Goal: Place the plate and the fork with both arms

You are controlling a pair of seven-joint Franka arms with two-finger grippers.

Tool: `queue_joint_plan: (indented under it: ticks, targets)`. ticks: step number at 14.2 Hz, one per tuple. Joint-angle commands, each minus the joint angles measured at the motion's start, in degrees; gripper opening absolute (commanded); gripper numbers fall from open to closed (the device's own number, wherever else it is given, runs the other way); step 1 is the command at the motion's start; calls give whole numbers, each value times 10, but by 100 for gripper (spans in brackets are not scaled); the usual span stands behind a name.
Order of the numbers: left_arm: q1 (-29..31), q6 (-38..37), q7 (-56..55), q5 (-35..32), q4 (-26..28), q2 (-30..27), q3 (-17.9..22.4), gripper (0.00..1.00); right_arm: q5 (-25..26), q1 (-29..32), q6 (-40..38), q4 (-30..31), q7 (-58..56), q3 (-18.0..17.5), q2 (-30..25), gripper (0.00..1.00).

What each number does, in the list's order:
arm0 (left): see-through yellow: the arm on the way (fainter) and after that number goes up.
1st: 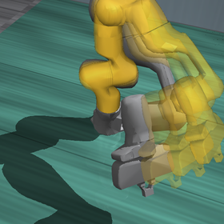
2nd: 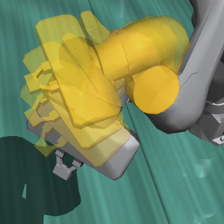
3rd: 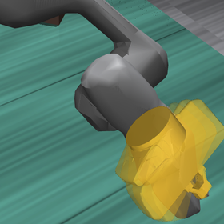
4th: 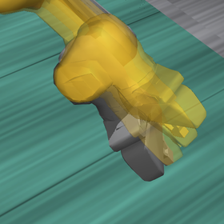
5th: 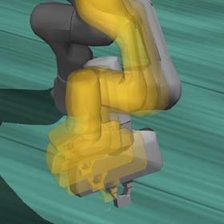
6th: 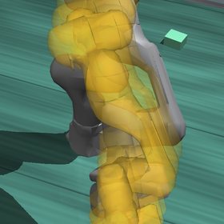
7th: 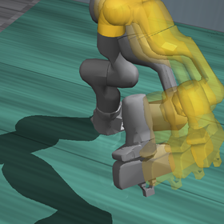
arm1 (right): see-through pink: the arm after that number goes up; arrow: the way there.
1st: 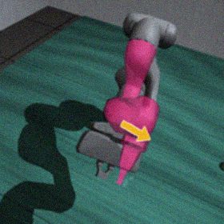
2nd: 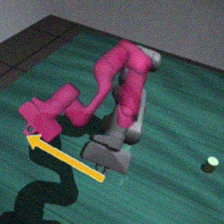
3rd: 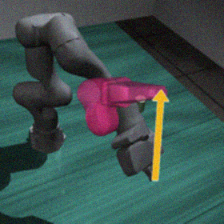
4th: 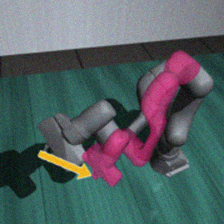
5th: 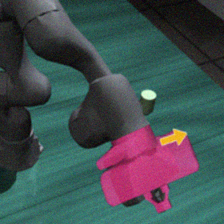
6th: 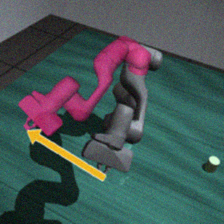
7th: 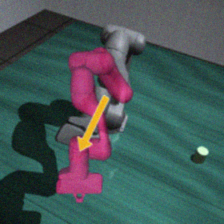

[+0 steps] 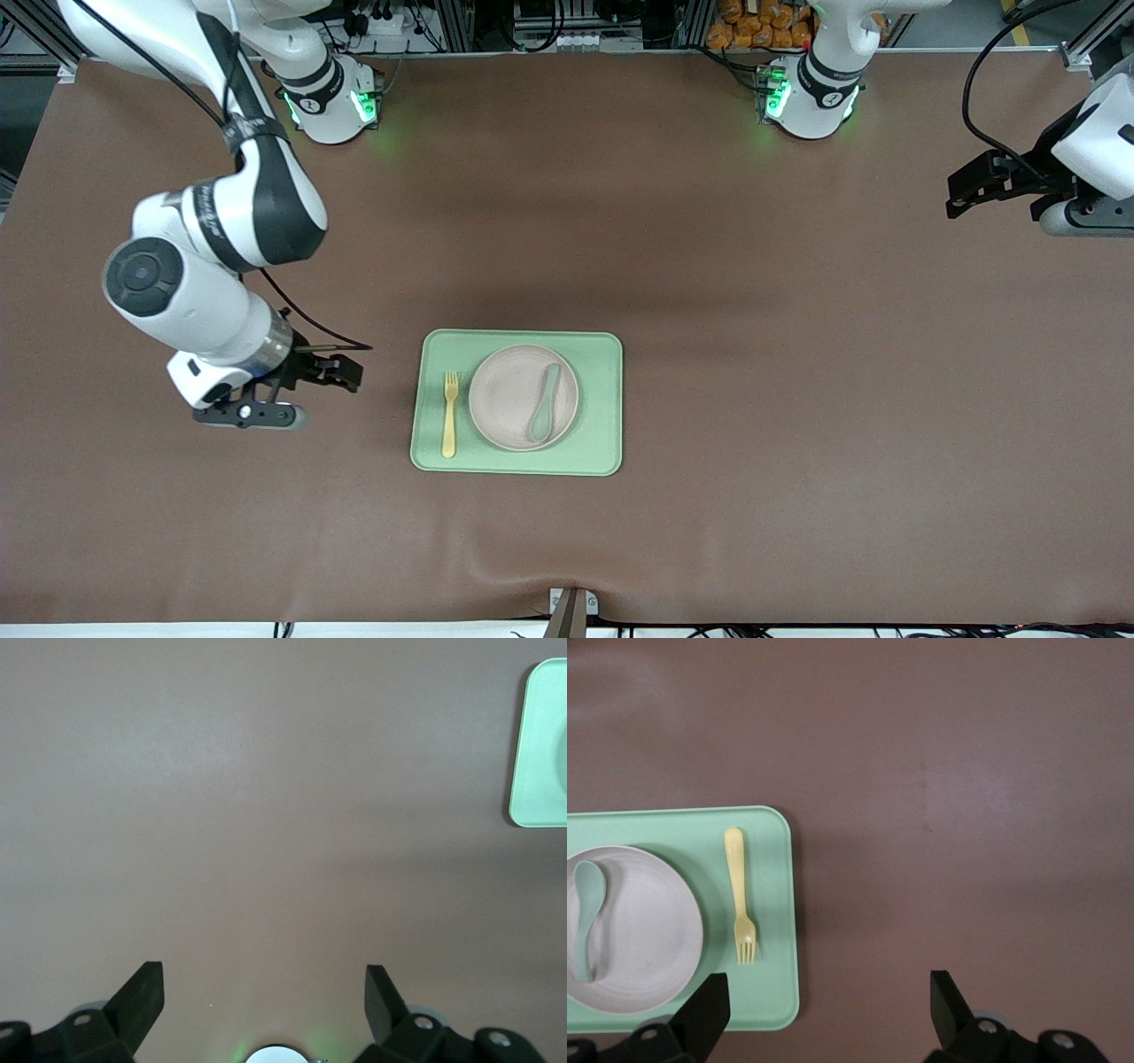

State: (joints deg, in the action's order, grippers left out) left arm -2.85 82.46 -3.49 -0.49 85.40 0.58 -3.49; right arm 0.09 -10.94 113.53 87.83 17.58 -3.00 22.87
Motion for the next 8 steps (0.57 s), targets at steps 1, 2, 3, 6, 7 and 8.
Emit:
queue_joint_plan:
  ticks: [1, 2, 3, 6, 7, 8]
  targets:
    - [4, 6, 6, 3, 4, -10, 1, 100, -11, 20, -25, 18, -12, -8, -40, 100]
    - [5, 7, 6, 3, 3, -11, 2, 100, -11, 22, -42, 18, -20, -7, -53, 100]
    - [5, 6, 7, 3, 2, -11, 3, 100, -11, 22, -62, 18, -23, -5, -70, 100]
    - [4, 6, 6, -1, -5, -9, 3, 100, -11, 41, -102, 16, -25, -8, -123, 100]
    - [4, 6, 6, -2, -5, -9, 3, 100, -11, 40, -114, 16, -25, -6, -141, 100]
    - [2, 6, 5, -2, -4, -8, 3, 100, -11, 43, -124, 14, -26, -6, -155, 100]
